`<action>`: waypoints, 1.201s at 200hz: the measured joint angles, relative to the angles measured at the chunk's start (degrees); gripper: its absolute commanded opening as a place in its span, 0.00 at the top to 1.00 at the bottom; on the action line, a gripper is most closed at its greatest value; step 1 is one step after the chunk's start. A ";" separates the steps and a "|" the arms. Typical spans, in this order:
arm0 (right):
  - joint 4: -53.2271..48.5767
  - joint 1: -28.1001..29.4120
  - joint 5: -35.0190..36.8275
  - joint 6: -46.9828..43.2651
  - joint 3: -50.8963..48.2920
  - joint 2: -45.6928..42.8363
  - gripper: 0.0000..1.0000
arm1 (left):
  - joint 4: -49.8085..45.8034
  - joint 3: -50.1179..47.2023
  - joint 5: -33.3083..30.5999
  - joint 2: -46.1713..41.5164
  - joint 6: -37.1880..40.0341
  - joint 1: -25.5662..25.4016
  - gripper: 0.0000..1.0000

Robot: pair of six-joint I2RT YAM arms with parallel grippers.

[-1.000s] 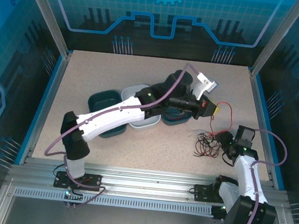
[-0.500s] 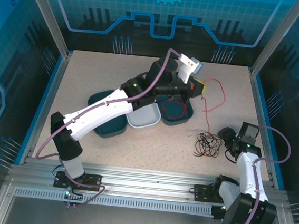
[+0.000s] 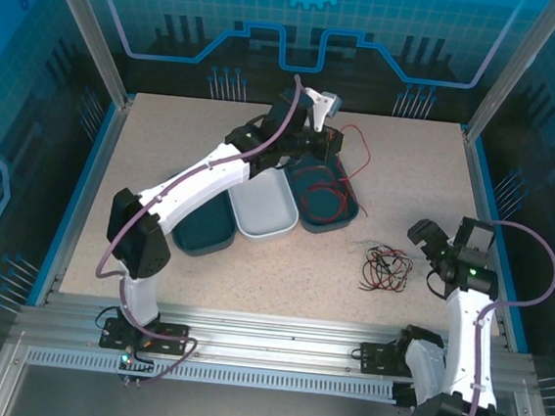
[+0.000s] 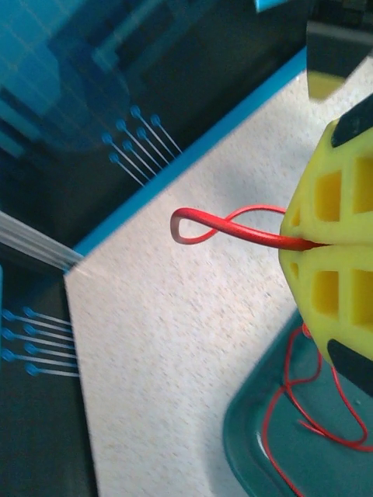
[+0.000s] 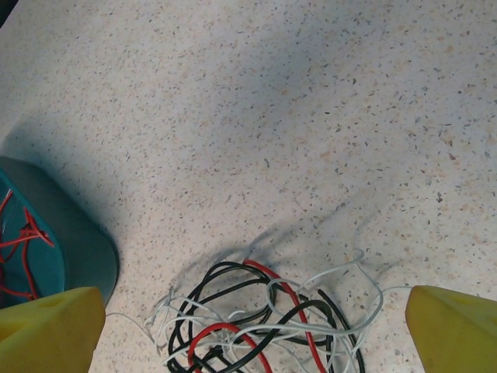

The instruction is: Untangle the cables

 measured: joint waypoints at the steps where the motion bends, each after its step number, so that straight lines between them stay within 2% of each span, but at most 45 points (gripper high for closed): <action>1: -0.11 0.04 0.07 0.00 0.09 0.00 0.00 | -0.11 0.00 0.02 0.09 0.02 0.04 1.00; 44: -4.72 4.15 3.04 -0.59 5.05 -0.39 0.00 | -6.32 0.00 -0.72 3.17 -0.17 1.79 1.00; 101: -9.68 8.22 8.90 -0.55 8.35 -0.48 0.00 | -9.79 0.26 -3.63 7.08 -0.09 2.93 1.00; 159: -11.74 10.54 10.16 -0.57 11.63 0.96 0.00 | -16.00 6.14 -10.08 15.78 0.02 3.17 1.00; 207: -12.13 10.91 9.88 -0.59 12.15 2.23 0.00 | -16.68 8.07 -10.54 19.04 -0.92 2.86 0.93; 240: -12.09 11.17 9.70 -0.57 12.15 2.16 0.00 | -17.70 11.61 -10.95 22.36 -1.66 2.27 0.92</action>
